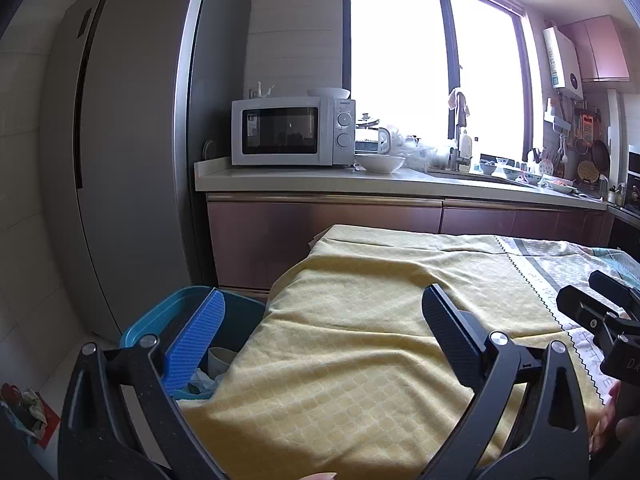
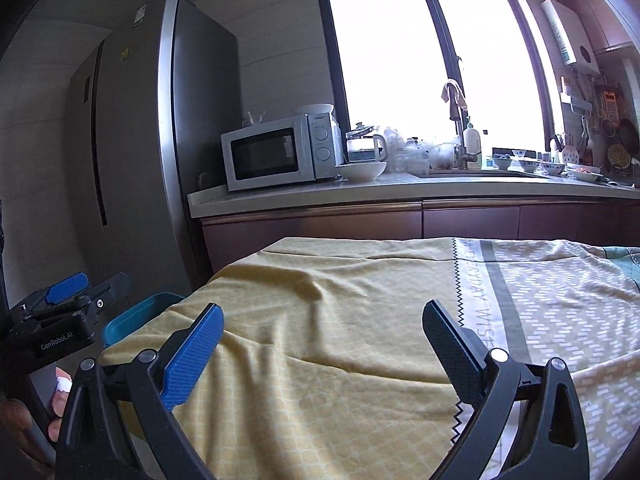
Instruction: Collect trash
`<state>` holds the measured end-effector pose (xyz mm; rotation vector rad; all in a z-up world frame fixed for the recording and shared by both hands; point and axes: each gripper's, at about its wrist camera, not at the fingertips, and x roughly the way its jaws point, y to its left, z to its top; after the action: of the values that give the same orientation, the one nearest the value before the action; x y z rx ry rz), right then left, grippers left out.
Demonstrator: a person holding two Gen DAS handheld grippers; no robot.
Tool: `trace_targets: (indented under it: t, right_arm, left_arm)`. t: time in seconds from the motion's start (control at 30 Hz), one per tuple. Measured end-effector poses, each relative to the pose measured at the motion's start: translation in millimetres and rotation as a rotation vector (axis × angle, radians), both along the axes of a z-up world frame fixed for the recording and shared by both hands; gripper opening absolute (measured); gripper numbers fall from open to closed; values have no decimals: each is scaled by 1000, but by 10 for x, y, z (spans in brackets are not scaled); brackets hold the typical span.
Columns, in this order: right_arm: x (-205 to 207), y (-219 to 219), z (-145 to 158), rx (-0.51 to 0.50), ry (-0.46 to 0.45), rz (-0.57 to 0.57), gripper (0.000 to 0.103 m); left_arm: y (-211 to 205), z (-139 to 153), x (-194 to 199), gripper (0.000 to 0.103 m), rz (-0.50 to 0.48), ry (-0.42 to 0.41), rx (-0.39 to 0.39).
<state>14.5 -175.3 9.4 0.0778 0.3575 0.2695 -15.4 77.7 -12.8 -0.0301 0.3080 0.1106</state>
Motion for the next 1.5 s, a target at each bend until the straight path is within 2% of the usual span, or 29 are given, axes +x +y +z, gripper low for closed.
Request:
trace_targets:
  t: [0.2,0.47,0.63,1.5]
  right_arm:
    - [-29,-52,21,-17,-17,-46,96]
    - [-52,-111,30,-22,-22,-90,96]
    - [-46,-111,42,-27,-23,-91,96]
    - [-79,-73,100,-28,-36,-94,96]
  left_arm:
    - [-101,60,-3,97,-23,-42,20]
    - [-176,68,2,97,-45,-56,21]
    - [-196,85,-11,97,-46,-69,41]
    - [-147,79,-8,97,-36,-78,26]
